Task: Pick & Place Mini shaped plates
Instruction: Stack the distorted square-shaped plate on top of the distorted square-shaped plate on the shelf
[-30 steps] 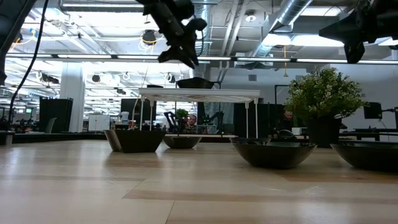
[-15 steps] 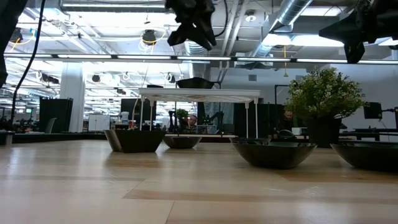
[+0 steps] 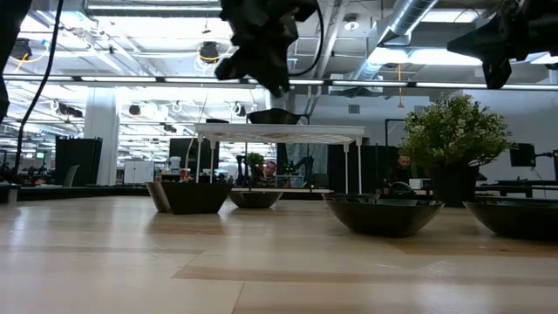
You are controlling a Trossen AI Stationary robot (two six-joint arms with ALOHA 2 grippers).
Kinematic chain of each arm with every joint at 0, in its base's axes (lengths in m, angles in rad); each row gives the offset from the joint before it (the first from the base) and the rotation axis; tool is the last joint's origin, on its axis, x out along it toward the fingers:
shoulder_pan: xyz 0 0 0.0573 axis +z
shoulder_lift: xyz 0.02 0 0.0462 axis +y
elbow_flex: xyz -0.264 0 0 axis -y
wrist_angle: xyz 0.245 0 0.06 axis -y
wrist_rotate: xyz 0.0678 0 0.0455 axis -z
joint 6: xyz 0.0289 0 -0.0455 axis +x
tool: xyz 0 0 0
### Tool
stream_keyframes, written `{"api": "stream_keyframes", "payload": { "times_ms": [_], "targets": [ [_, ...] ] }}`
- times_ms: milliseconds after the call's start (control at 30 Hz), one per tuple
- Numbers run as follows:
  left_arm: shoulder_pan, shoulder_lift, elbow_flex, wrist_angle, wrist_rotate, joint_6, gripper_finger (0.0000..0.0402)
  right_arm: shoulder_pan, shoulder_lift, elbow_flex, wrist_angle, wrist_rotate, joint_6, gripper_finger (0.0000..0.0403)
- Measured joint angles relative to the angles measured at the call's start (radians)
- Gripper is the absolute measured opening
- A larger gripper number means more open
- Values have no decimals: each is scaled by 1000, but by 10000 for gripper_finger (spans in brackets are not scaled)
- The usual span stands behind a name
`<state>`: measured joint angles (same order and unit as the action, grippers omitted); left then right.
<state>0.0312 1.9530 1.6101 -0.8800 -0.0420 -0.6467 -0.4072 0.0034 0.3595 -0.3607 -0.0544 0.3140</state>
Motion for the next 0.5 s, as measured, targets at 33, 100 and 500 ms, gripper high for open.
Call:
{"api": "stream_keyframes", "payload": {
  "times_ms": [33, 100, 500],
  "targets": [
    [-8, -3, -17, 0, 0, -14, 79, 0, 0, 0, 0, 0, 0, 6],
    [-26, -21, -59, 4, 0, -35, 79, 0, 0, 0, 0, 0, 0, 6],
    [-129, -287, -433, 163, -48, -288, 79, 0, 0, 0, -2, 0, 0, 6]
  ]
}}
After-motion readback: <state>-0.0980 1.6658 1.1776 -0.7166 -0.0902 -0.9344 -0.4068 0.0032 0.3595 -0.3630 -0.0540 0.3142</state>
